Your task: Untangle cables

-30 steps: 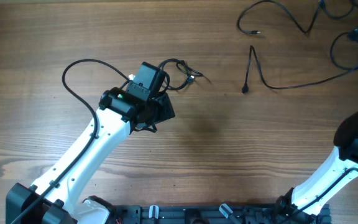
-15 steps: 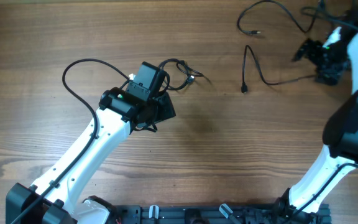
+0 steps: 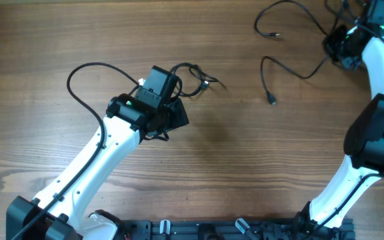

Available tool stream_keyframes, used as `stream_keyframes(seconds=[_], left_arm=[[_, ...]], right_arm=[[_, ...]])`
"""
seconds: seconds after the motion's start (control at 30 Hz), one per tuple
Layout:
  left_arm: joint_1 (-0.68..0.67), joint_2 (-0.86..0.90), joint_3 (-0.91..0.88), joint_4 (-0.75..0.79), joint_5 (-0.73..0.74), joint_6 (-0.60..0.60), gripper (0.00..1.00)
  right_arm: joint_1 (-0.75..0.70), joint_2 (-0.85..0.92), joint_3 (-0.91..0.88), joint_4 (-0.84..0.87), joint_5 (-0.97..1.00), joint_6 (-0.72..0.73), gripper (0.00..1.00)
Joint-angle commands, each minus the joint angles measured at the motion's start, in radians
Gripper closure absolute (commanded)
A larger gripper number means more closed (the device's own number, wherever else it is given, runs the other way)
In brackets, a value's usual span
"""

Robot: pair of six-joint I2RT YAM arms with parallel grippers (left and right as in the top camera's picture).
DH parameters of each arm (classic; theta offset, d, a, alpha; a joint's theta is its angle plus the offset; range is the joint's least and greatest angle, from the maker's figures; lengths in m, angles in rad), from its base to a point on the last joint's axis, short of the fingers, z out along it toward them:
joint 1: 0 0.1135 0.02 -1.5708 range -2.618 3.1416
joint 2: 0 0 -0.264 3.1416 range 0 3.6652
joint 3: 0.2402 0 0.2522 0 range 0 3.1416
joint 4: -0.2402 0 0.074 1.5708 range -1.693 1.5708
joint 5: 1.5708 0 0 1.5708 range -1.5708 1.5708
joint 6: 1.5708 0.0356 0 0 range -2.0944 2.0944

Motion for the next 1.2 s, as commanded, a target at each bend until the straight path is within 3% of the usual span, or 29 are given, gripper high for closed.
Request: stream_keyframes(seconds=[0.0, 0.07, 0.17, 0.3, 0.4, 0.57, 0.7, 0.8, 1.03, 1.07, 1.13, 1.17], left_arm=[[0.0, 0.006, 0.002, 0.007, 0.009, 0.001, 0.47], [0.0, 0.006, 0.002, 0.007, 0.009, 0.001, 0.47], [0.0, 0.006, 0.002, 0.007, 0.009, 0.001, 0.47], [0.0, 0.006, 0.002, 0.007, 0.009, 0.001, 0.47], [0.0, 0.006, 0.002, 0.007, 0.008, 0.001, 0.46], [0.0, 0.006, 0.002, 0.006, 0.009, 0.001, 0.46], [0.0, 0.006, 0.002, 0.011, 0.008, 0.001, 0.46], [0.0, 0.006, 0.002, 0.014, 0.009, 0.001, 0.46], [0.0, 0.006, 0.002, 0.013, 0.009, 0.002, 0.46], [0.0, 0.006, 0.002, 0.013, 0.008, 0.002, 0.45], [0.0, 0.006, 0.002, 0.014, 0.008, 0.002, 0.45], [0.0, 0.006, 0.002, 0.015, 0.008, 0.002, 0.44]], right_arm=[[-0.018, 0.011, 0.035, 0.055, -0.235, 0.037, 0.61], [-0.018, 0.011, 0.035, 0.005, -0.154, 0.003, 0.0], [-0.018, 0.011, 0.035, -0.103, 0.031, -0.043, 0.0], [-0.018, 0.005, 0.035, -0.176, 0.032, -0.151, 0.0], [-0.018, -0.042, 0.035, -0.209, -0.088, -0.228, 0.0], [-0.017, -0.215, 0.035, -0.452, -0.007, -0.121, 0.0], [0.02, -0.222, -0.023, -0.579, -0.017, -0.249, 0.0], [0.102, -0.217, -0.14, -0.502, -0.019, -0.332, 0.0], [0.291, -0.217, -0.373, -0.06, 0.102, -0.392, 0.01], [0.304, -0.217, -0.385, -0.016, 0.129, -0.392, 0.03], [0.322, -0.217, -0.389, 0.05, 0.138, -0.404, 0.23], [0.327, -0.217, -0.389, 0.068, 0.139, -0.406, 0.26]])
